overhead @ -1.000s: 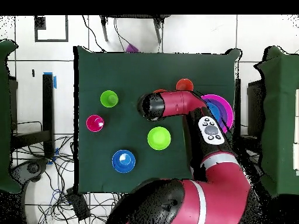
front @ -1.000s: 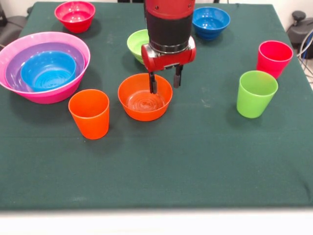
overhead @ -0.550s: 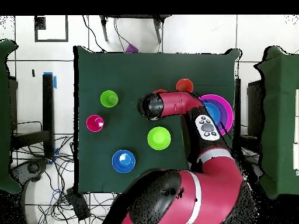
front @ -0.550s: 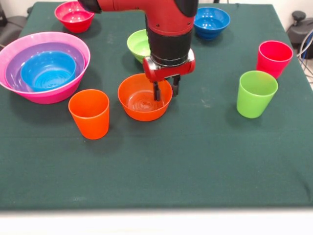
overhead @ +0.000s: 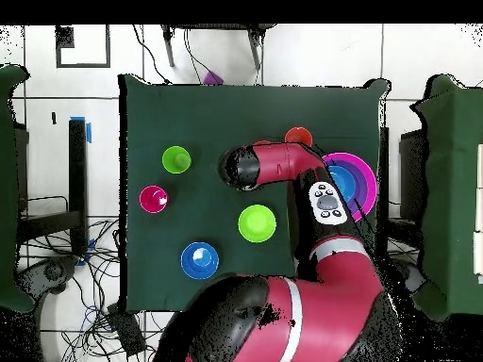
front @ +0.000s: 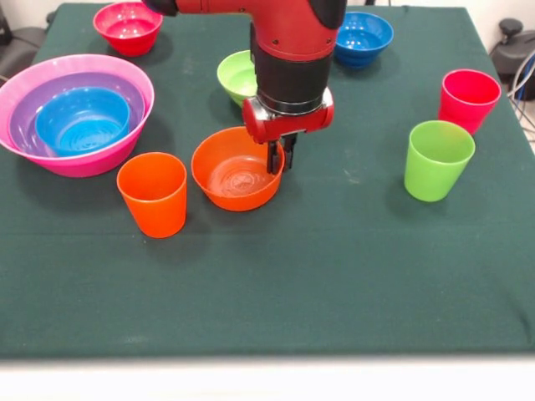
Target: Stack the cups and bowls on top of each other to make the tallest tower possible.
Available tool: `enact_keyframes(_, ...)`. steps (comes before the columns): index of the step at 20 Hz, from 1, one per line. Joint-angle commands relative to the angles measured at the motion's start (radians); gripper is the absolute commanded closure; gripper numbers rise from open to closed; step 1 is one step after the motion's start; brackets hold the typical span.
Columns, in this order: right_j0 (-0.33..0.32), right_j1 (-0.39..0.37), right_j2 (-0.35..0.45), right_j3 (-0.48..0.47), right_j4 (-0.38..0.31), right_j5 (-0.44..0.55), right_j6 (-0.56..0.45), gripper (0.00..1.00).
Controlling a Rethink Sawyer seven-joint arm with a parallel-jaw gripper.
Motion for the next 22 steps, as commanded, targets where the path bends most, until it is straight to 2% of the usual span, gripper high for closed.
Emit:
enact_keyframes(1, 0.031, 0.030, -0.047, -0.047, -0.013, 0.002, 0.129, 1.00)
enact_keyframes(4, 0.063, -0.057, -0.093, 0.009, 0.008, 0.066, 0.167, 1.00)
enact_keyframes(5, 0.090, -0.131, -0.122, 0.045, 0.025, 0.146, 0.177, 1.00)
enact_keyframes(7, 0.125, -0.211, -0.159, 0.068, 0.050, 0.260, 0.174, 1.00)
enact_keyframes(11, 0.156, -0.278, -0.199, 0.075, 0.074, 0.376, 0.151, 1.00)
enact_keyframes(14, 0.160, -0.289, -0.209, 0.080, 0.076, 0.390, 0.139, 1.00)
enact_keyframes(22, 0.141, -0.297, -0.218, 0.115, 0.072, 0.345, 0.109, 1.00)
